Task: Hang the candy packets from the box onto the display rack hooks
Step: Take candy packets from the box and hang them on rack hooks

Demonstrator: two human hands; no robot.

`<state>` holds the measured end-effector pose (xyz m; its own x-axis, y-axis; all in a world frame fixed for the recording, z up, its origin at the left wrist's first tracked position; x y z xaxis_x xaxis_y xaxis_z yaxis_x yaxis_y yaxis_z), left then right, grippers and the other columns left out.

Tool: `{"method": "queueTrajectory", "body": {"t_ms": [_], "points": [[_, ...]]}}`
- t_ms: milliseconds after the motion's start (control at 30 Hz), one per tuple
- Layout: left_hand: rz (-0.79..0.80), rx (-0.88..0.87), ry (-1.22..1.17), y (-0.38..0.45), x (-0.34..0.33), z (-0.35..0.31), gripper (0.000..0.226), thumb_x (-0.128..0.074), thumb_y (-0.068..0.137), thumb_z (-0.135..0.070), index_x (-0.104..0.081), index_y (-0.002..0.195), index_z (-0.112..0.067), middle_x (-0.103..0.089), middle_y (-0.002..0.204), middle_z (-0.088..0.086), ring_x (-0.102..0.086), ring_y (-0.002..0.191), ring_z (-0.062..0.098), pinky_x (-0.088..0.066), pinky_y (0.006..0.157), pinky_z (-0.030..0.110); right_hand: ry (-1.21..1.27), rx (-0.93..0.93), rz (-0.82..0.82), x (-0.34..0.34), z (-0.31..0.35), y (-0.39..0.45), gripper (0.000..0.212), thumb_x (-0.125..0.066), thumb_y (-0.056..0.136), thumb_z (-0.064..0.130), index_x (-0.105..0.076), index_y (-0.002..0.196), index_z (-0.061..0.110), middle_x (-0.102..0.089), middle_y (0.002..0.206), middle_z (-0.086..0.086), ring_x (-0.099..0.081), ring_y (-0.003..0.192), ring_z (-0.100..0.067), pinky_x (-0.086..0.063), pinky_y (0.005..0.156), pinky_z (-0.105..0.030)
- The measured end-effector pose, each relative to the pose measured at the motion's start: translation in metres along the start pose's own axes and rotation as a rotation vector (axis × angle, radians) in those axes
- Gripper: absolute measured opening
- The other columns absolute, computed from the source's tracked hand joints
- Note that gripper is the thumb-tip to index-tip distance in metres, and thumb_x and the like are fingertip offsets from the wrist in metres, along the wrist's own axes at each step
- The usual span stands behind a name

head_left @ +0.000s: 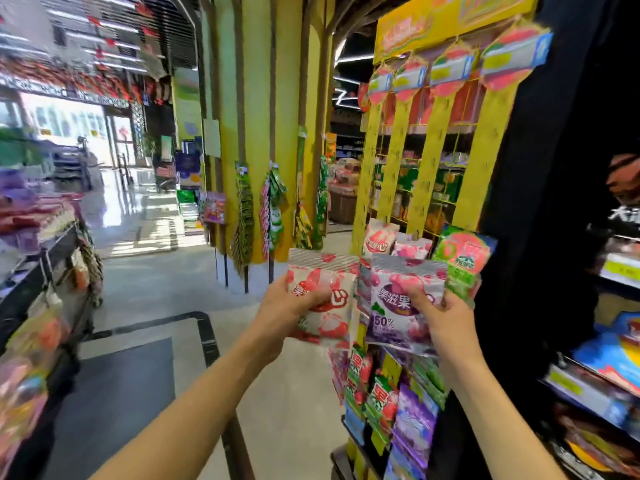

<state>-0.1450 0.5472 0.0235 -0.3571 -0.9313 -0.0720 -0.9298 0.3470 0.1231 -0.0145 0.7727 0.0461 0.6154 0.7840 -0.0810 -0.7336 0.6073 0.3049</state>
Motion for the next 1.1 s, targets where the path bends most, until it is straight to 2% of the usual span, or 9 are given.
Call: {"method": "queueTrajectory", "body": {"t_ms": [133, 367, 467, 533, 700, 767, 833, 1000, 1100], "points": [[0.035, -0.038, 0.023, 0.079, -0.007, -0.013, 0.032, -0.082, 0.083, -0.024, -0.064, 0.109, -0.023, -0.080, 0.094, -0.003, -0.078, 0.082, 0.017, -0.062, 0.061, 0.036, 0.019, 0.037, -0.070, -0.013, -0.012, 0.064, 0.022, -0.071, 0.092, 0.030, -0.052, 0.083, 0.021, -0.040, 0.037, 0.016, -0.038, 0.033, 0.002, -0.036, 0.036, -0.013], [0.116, -0.075, 0.004, 0.187, -0.034, -0.007, 0.035, -0.084, 0.081, -0.021, -0.066, 0.110, -0.017, -0.079, 0.098, 0.005, -0.077, 0.084, 0.023, -0.063, 0.065, 0.043, -0.055, 0.080, -0.141, -0.027, -0.021, 0.123, 0.011, -0.067, 0.093, 0.034, -0.056, 0.095, 0.031, -0.058, 0.071, 0.014, -0.057, 0.053, 0.001, -0.046, 0.044, -0.009], [0.202, -0.061, -0.038, 0.220, -0.053, 0.001, 0.033, -0.083, 0.082, -0.019, -0.065, 0.110, -0.017, -0.080, 0.094, 0.004, -0.078, 0.080, 0.023, -0.062, 0.059, 0.038, -0.114, 0.086, -0.199, -0.022, -0.030, 0.142, 0.027, -0.067, 0.091, 0.045, -0.064, 0.108, 0.024, -0.066, 0.071, 0.013, -0.061, 0.059, -0.005, -0.051, 0.050, -0.016], [0.275, -0.049, -0.062, 0.242, -0.069, 0.006, 0.032, -0.082, 0.083, -0.018, -0.065, 0.110, -0.017, -0.080, 0.097, 0.006, -0.078, 0.082, 0.023, -0.063, 0.062, 0.037, -0.164, 0.080, -0.251, -0.019, -0.034, 0.151, 0.032, -0.065, 0.091, 0.050, -0.064, 0.112, 0.026, -0.065, 0.085, -0.004, -0.061, 0.060, 0.001, -0.051, 0.056, -0.019], [0.445, -0.065, -0.115, 0.304, -0.104, 0.008, 0.026, -0.081, 0.085, -0.016, -0.068, 0.107, -0.017, -0.080, 0.101, 0.007, -0.077, 0.090, 0.025, -0.062, 0.065, 0.030, -0.177, 0.076, -0.398, -0.021, -0.037, 0.169, 0.031, -0.064, 0.090, 0.044, -0.057, 0.084, 0.015, -0.040, 0.078, -0.012, -0.056, 0.055, -0.017, -0.056, 0.062, -0.047], [0.533, -0.075, -0.127, 0.329, -0.118, 0.010, 0.026, -0.082, 0.085, -0.019, -0.069, 0.108, -0.016, -0.079, 0.102, 0.007, -0.077, 0.094, 0.027, -0.062, 0.073, 0.036, -0.154, 0.091, -0.438, -0.026, -0.042, 0.177, 0.023, -0.062, 0.097, 0.034, -0.069, 0.104, 0.013, -0.064, 0.080, -0.011, -0.063, 0.056, -0.006, -0.059, 0.064, -0.030], [0.608, -0.081, -0.147, 0.349, -0.131, 0.010, 0.028, -0.082, 0.084, -0.020, -0.071, 0.109, -0.014, -0.079, 0.103, 0.008, -0.076, 0.097, 0.029, -0.061, 0.084, 0.043, -0.134, 0.111, -0.472, -0.032, -0.043, 0.185, 0.024, -0.060, 0.099, 0.024, -0.071, 0.112, 0.007, -0.078, 0.097, -0.006, -0.071, 0.074, 0.004, -0.057, 0.074, -0.018], [0.791, -0.083, -0.169, 0.375, -0.163, 0.005, 0.024, -0.081, 0.085, -0.017, -0.070, 0.107, -0.013, -0.080, 0.095, 0.003, -0.077, 0.086, 0.018, -0.062, 0.076, 0.033, -0.227, 0.100, -0.667, -0.032, -0.039, 0.190, 0.030, -0.067, 0.092, 0.041, -0.075, 0.113, 0.021, -0.076, 0.115, 0.006, -0.067, 0.116, -0.015, -0.050, 0.101, -0.040], [0.879, -0.088, -0.179, 0.377, -0.178, 0.002, 0.026, -0.081, 0.085, -0.019, -0.070, 0.108, -0.012, -0.080, 0.091, 0.000, -0.078, 0.083, 0.016, -0.060, 0.071, 0.031, -0.198, 0.134, -0.786, -0.025, -0.031, 0.186, 0.020, -0.065, 0.096, 0.033, -0.076, 0.107, 0.021, -0.077, 0.112, -0.002, -0.072, 0.108, -0.022, -0.057, 0.091, -0.040]]}}
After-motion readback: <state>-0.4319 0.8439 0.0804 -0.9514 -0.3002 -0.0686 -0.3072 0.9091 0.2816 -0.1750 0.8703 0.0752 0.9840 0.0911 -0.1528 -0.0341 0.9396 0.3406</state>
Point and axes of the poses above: each hand's wrist, its own y-axis towards the middle knuckle, its own x-axis out of the back of the hand, z = x × y, the point moved 9 cm from there along y, towards the middle knuckle
